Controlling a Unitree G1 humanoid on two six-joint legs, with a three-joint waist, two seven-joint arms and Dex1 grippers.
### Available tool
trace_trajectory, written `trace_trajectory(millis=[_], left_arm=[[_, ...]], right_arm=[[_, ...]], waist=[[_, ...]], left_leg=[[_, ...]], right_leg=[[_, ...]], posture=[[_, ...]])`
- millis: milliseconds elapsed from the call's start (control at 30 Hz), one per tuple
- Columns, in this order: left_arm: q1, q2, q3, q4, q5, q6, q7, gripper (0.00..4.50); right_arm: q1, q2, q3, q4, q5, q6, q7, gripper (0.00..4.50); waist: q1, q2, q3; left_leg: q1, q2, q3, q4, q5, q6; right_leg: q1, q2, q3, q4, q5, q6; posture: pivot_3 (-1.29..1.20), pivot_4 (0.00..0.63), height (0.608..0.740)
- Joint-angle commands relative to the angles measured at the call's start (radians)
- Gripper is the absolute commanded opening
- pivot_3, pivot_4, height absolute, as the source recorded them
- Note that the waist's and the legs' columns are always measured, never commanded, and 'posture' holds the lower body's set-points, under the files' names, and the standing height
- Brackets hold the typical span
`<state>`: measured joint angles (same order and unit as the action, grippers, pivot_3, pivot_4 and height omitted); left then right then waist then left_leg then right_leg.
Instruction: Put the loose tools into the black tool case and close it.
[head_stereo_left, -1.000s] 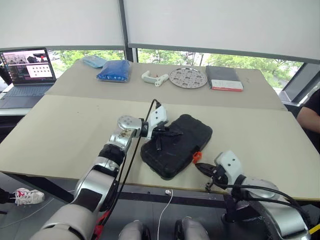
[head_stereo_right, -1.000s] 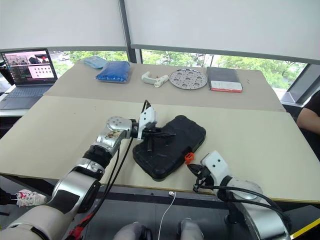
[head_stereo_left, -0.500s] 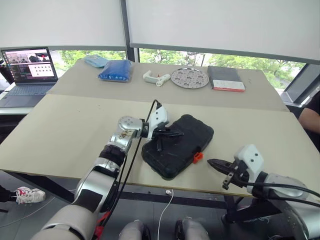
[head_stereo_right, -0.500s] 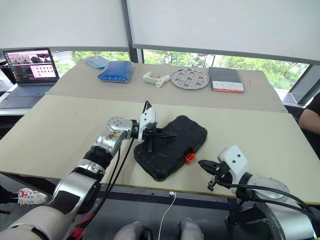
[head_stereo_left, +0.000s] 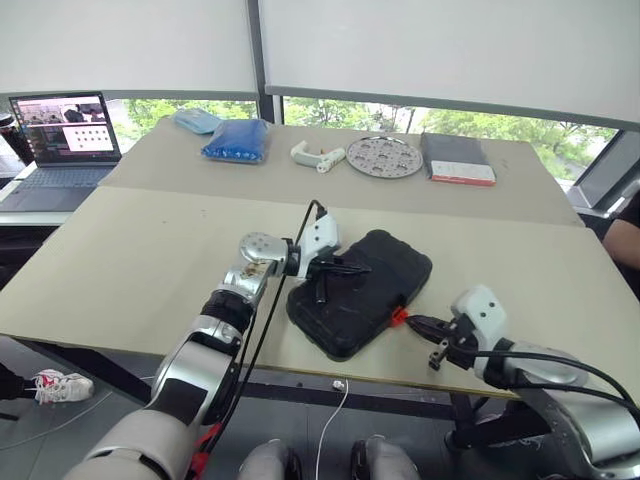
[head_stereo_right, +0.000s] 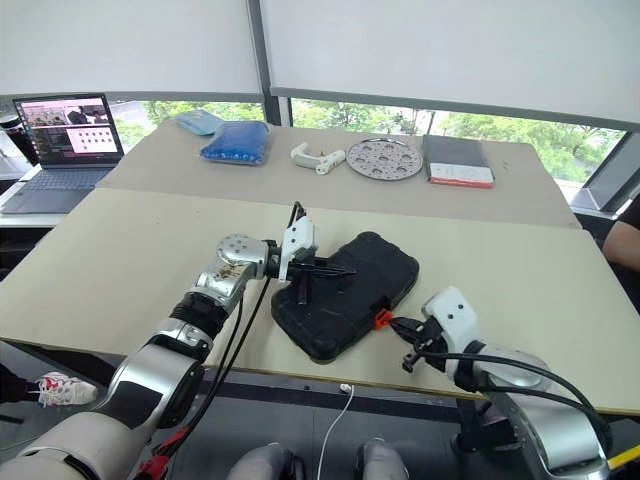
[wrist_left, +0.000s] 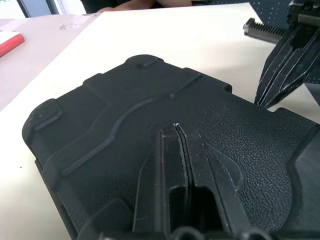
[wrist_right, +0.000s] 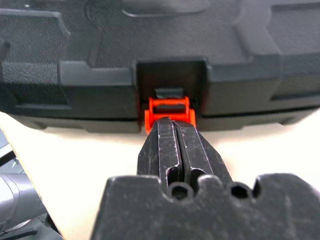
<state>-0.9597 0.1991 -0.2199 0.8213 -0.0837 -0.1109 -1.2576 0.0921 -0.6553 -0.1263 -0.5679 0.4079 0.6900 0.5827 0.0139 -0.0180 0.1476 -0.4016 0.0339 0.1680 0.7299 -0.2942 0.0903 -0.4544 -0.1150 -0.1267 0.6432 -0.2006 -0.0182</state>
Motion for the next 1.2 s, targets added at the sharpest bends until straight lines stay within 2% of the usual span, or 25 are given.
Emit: trace_trajectory(millis=[33, 167, 233, 500, 667, 900, 1100, 1200], left_arm=[[0.020, 0.000, -0.026, 0.046, 0.040, 0.003, 0.000, 0.05], [0.018, -0.008, -0.027, 0.052, 0.045, -0.004, 0.000, 0.05], [0.017, -0.011, -0.029, 0.057, 0.048, -0.009, -0.001, 0.05], [0.021, -0.005, -0.063, 0.072, 0.096, -0.083, -0.007, 0.05], [0.042, 0.012, -0.107, 0.086, 0.149, -0.156, -0.014, 0.05], [0.037, 0.010, -0.117, 0.129, 0.183, -0.209, 0.006, 0.05], [0.030, -0.003, -0.109, 0.141, 0.187, -0.215, 0.009, 0.05], [0.029, 0.005, -0.102, 0.147, 0.189, -0.218, 0.008, 0.05]], right_arm=[[0.024, 0.010, -0.073, -0.037, 0.036, 0.001, -0.009, 0.00], [0.028, 0.015, -0.005, -0.018, -0.009, -0.018, -0.015, 0.00], [-0.001, 0.037, 0.036, 0.010, -0.024, -0.019, -0.029, 0.00], [-0.119, 0.081, 0.125, 0.113, -0.088, -0.038, -0.053, 0.00], [-0.163, 0.083, 0.087, 0.047, -0.043, 0.002, -0.043, 0.00], [-0.207, 0.108, 0.025, -0.078, 0.096, 0.133, -0.051, 0.00], [-0.206, 0.101, 0.055, -0.060, 0.055, 0.138, -0.065, 0.00], [-0.184, 0.067, 0.015, -0.070, 0.054, 0.140, -0.057, 0.00]], waist=[[-0.001, 0.000, 0.000], [-0.002, 0.000, 0.000], [-0.002, 0.000, 0.000], [0.000, 0.001, -0.001], [-0.002, 0.002, -0.002], [-0.015, 0.007, -0.005], [-0.012, 0.009, -0.011], [-0.003, 0.009, -0.012]], left_leg=[[0.000, 0.000, 0.000, 0.000, 0.000, 0.000], [0.000, 0.000, 0.000, 0.000, -0.001, 0.001], [0.001, 0.000, 0.000, 0.000, -0.004, 0.007], [-0.001, 0.000, 0.000, 0.000, -0.002, 0.003], [-0.001, 0.000, 0.000, 0.000, -0.002, 0.003], [0.001, 0.000, 0.000, 0.000, -0.005, 0.008], [0.006, 0.001, -0.001, -0.002, -0.005, 0.008], [0.006, 0.001, -0.001, -0.003, -0.007, 0.010]], right_leg=[[0.000, 0.000, 0.000, 0.000, 0.000, 0.000], [0.000, 0.000, 0.000, 0.000, 0.000, 0.001], [0.000, 0.000, 0.001, 0.000, 0.000, 0.001], [0.000, -0.001, 0.000, -0.001, 0.001, 0.001], [0.000, -0.001, 0.000, -0.001, 0.001, 0.001], [0.000, -0.001, 0.001, -0.001, 0.001, 0.001], [0.005, -0.001, 0.000, -0.002, 0.001, 0.001], [0.004, -0.001, -0.001, -0.006, 0.001, 0.001]], posture=[[0.00, 0.150, 0.718], [0.00, 0.150, 0.718], [0.00, 0.150, 0.718], [0.00, 0.150, 0.718], [0.00, 0.150, 0.718], [0.00, 0.150, 0.718], [0.00, 0.150, 0.718], [0.00, 0.150, 0.718]])
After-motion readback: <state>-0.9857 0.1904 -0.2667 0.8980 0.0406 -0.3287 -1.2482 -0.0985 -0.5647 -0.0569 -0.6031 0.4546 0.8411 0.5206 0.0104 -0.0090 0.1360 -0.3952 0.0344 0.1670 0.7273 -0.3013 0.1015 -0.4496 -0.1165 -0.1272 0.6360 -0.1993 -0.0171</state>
